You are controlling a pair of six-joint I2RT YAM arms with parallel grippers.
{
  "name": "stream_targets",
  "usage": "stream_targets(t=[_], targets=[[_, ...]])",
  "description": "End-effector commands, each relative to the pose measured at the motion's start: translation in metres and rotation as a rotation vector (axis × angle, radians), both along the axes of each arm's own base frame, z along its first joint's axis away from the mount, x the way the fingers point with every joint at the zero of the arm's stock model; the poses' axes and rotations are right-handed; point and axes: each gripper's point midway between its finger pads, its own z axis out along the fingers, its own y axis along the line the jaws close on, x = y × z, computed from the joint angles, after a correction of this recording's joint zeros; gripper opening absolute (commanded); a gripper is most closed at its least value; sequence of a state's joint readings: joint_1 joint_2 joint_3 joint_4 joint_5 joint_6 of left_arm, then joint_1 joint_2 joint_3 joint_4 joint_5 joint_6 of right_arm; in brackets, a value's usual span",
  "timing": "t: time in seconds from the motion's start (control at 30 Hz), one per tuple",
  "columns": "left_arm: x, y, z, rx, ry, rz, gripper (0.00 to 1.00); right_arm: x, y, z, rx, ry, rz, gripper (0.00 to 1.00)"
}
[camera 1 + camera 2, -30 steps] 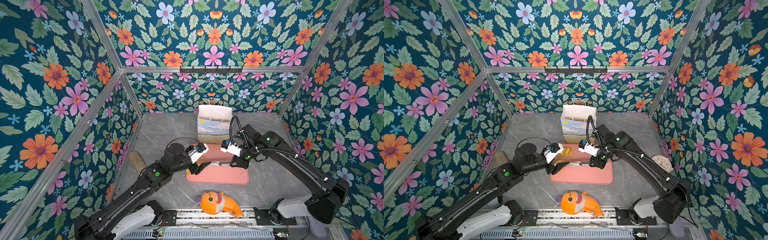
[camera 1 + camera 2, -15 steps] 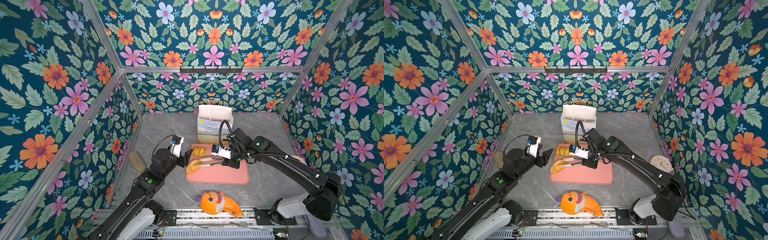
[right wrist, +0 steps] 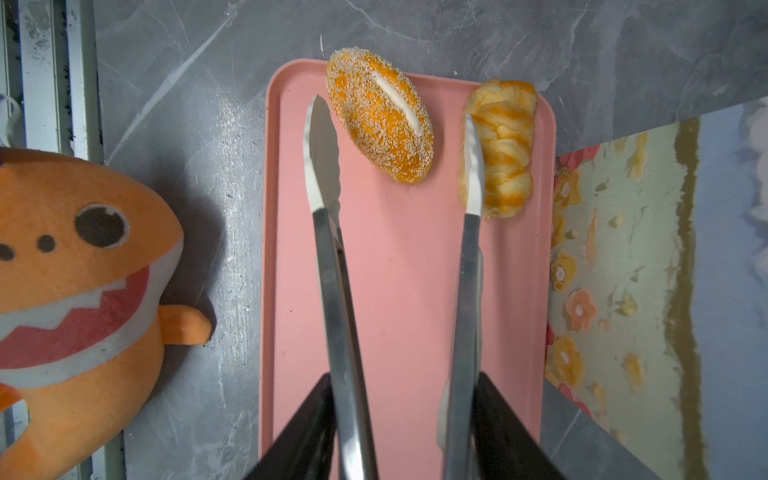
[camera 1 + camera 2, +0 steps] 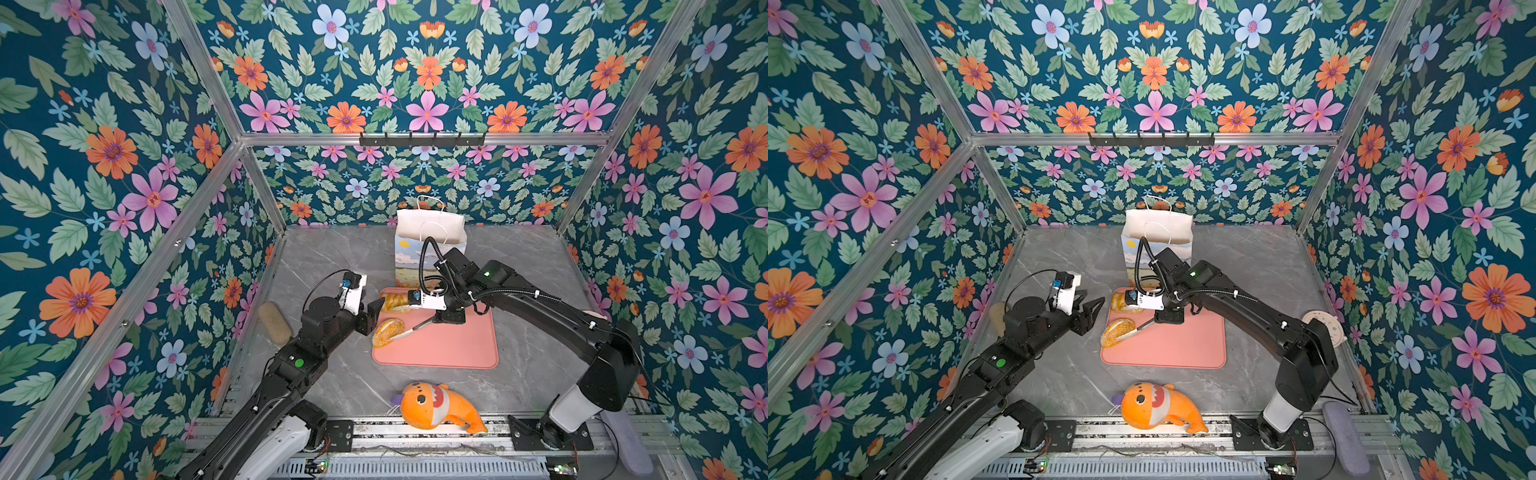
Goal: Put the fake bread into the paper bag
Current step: 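Close the tongs on the sugar-coated bun with the right gripper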
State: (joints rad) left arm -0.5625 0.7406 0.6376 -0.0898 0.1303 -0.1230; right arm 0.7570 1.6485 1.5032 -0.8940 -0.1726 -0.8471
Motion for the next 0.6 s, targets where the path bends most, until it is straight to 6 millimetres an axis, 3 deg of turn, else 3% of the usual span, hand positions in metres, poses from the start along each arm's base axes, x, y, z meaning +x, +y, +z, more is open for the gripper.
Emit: stream_targets(t=[0.0,0.57], targets=[[0.002,-0.004,0.008,-0.013,-0.028,-0.025,0.59,0.001,0.003,-0.011,-0.036,0.010,0.057,0.51],[0.009,-0.006,0.009,-0.038,-0.022,-0.092,0.56,0.020,0.021,-0.027,-0.049,-0.002,0.107,0.51]])
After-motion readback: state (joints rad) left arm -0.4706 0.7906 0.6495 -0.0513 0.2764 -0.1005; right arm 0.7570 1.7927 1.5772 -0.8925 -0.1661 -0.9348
